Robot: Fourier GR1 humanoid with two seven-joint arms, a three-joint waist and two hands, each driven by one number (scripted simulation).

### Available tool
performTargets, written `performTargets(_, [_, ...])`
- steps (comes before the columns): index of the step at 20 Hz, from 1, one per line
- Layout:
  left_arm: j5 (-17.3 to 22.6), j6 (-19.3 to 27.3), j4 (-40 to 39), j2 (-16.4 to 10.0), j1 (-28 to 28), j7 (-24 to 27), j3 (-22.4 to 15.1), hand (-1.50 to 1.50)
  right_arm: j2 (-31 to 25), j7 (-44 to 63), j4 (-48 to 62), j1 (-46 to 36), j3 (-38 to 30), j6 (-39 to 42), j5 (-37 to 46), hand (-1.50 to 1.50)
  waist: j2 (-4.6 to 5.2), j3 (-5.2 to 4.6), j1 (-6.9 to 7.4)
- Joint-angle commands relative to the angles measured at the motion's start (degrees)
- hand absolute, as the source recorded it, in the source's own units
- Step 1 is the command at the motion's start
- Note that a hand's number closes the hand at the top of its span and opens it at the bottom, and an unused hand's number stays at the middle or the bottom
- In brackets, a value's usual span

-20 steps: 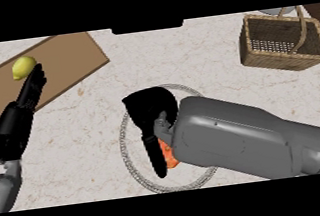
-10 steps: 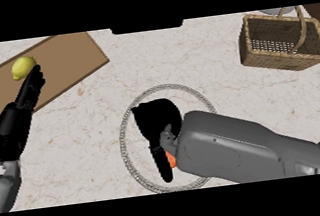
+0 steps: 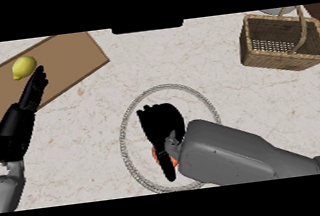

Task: Pick the squash from the placemat and place it in the basket

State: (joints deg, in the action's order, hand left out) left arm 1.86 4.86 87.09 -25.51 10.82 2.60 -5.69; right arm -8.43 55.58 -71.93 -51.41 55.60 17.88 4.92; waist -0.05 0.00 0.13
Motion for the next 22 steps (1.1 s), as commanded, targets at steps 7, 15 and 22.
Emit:
performTargets(7, [-0.66, -4.17, 0.47, 0.15, -2.16, 1.89, 3.85, 0.00, 2.75, 3.97, -3.47, 6.51, -5.78, 5.94, 7.51, -1.50, -0.01, -0.02, 0.02])
performTargets(15, [-3.70, -3.23, 7.42, 2.62, -3.53, -3.22, 3.44, 0.00, 3.10, 0.34, -4.04, 15.48, -5.69, 5.62, 15.72, -1.50, -0.11, 0.01, 0.11])
performTargets(22, [-4.88, -5.37, -0.58, 4.86, 2.34, -1.81, 5.92, 0.00, 8.29, -4.59, 6.16, 11.99, -11.62, 8.18, 19.82, -1.50, 0.09, 0.00, 0.14])
